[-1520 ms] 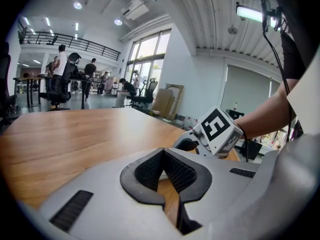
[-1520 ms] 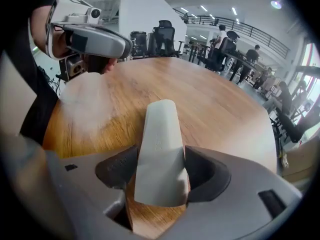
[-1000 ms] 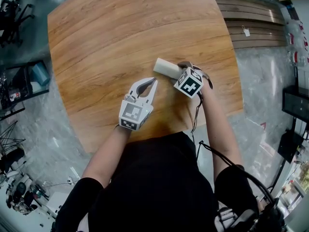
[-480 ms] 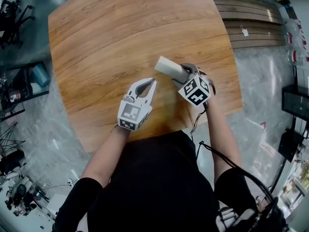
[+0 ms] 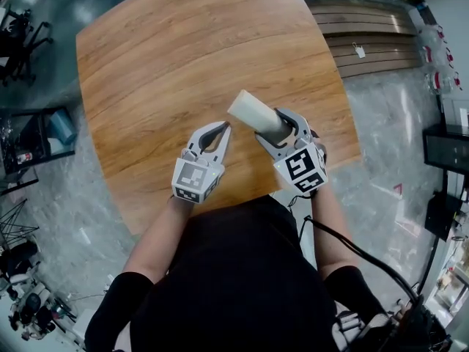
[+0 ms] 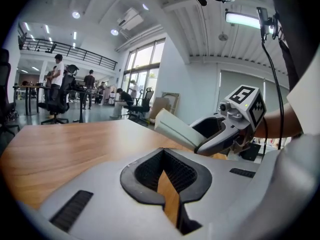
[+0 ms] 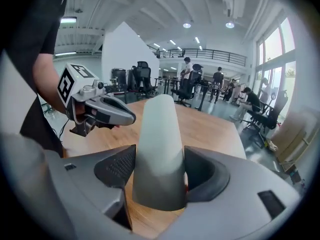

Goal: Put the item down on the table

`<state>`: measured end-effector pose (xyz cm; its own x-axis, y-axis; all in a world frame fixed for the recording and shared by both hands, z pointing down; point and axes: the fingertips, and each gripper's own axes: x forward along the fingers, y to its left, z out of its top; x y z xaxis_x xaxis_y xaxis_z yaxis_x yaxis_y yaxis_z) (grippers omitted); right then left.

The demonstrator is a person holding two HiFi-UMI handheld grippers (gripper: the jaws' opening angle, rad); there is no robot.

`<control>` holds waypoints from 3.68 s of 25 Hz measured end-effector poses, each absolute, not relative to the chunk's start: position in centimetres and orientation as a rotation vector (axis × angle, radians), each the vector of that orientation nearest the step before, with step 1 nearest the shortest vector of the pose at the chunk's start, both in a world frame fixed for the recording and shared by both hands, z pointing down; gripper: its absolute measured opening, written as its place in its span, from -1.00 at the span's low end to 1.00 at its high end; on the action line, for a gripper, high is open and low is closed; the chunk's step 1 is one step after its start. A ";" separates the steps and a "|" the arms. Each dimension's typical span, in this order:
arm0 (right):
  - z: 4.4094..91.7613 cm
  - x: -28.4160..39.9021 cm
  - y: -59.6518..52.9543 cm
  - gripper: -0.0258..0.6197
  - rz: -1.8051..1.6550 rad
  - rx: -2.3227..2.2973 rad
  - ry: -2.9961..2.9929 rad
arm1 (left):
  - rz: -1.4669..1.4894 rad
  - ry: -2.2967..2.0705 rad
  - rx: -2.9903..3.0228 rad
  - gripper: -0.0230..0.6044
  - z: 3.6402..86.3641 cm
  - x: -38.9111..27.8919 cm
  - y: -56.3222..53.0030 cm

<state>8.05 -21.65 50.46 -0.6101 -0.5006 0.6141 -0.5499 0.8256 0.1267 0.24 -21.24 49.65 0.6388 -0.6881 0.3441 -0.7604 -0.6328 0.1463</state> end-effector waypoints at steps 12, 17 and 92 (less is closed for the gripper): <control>44.0 8.8 -19.1 -0.12 0.033 0.892 -2.402 | 0.301 -1.206 2.632 -0.92 45.3 -0.6 -19.4; 49.0 8.5 -20.2 -0.12 0.107 0.832 -2.335 | 0.308 -1.216 2.628 -0.92 45.4 -0.5 -19.4; 39.5 8.4 -13.8 -0.88 0.061 1.429 -2.608 | 0.208 -1.123 2.688 -0.92 42.7 2.5 -14.8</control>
<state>8.44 -13.84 39.50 -0.5276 -0.8331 0.1660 -0.8400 0.5408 0.0443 2.51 -14.76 42.75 0.6979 -0.6836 0.2135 -0.7148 -0.6837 0.1472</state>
